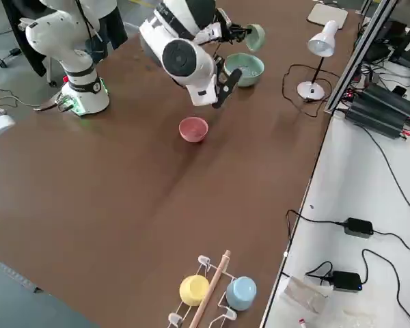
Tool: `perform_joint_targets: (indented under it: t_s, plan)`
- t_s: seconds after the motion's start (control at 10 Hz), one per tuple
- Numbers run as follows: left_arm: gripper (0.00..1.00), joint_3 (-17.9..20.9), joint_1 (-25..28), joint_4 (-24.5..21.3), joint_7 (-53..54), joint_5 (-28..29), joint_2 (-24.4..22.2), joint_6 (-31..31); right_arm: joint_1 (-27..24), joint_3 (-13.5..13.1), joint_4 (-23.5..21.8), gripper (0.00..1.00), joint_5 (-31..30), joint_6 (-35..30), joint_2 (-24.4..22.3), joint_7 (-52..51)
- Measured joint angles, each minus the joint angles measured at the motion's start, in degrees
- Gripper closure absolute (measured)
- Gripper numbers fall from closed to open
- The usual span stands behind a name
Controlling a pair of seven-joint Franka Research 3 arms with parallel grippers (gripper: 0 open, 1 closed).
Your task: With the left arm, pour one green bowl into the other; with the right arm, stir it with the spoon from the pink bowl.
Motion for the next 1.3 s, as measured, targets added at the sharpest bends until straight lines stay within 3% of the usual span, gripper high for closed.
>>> perform_joint_targets:
  t_s: [0.4,0.6,1.0,1.3]
  plan:
    - [0.95,0.1,7.9,0.1,2.3,-13.4,-7.2,-0.1,3.1,0.0,0.8,0.94,-1.6,1.2,-0.1,4.2]
    - [0.95,0.0,13.0,0.1,3.1,-18.2,-12.0,0.2,7.4,0.0,1.7,0.94,-3.1,3.5,-0.7,9.8]
    - [0.95,-0.1,22.4,-3.0,18.6,-28.8,-21.5,0.6,20.6,0.2,3.5,0.94,-7.7,12.6,-1.9,28.5]
    - [0.95,-0.3,33.9,-8.8,28.6,-30.3,-27.8,8.0,31.9,0.3,3.6,0.94,-14.8,20.4,-2.0,43.1]
